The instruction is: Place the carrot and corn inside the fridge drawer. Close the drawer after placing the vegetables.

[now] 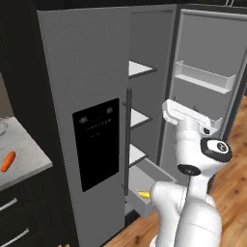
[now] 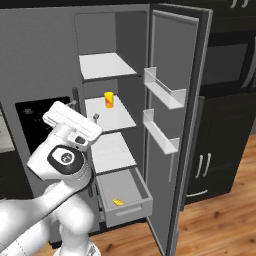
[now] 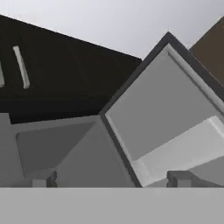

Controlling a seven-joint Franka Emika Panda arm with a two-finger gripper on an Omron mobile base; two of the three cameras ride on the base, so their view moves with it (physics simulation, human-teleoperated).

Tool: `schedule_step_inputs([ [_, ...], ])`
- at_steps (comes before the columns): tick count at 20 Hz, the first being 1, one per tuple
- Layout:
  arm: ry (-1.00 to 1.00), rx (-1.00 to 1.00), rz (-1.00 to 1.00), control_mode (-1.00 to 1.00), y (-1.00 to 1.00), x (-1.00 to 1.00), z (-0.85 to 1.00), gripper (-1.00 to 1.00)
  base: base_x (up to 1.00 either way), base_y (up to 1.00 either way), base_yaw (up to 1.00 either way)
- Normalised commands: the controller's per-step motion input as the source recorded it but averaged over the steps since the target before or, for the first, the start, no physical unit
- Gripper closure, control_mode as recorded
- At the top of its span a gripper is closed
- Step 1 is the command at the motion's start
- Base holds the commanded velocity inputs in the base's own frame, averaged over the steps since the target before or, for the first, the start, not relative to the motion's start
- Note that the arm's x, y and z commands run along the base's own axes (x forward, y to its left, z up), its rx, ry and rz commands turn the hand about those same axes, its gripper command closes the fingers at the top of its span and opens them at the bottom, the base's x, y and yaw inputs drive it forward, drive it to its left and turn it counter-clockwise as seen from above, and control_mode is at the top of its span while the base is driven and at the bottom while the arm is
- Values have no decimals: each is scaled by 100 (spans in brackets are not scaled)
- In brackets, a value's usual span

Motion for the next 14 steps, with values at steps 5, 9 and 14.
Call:
schedule_step_inputs([
  [5, -74, 51, 2, -100, 1, 0, 16, -100, 0, 0, 0],
  [9, -55, 35, 0, -100, -1, -3, 27, -100, 0, 0, 0],
  [14, 14, -27, 0, -100, -6, -3, -23, -100, 0, 0, 0],
])
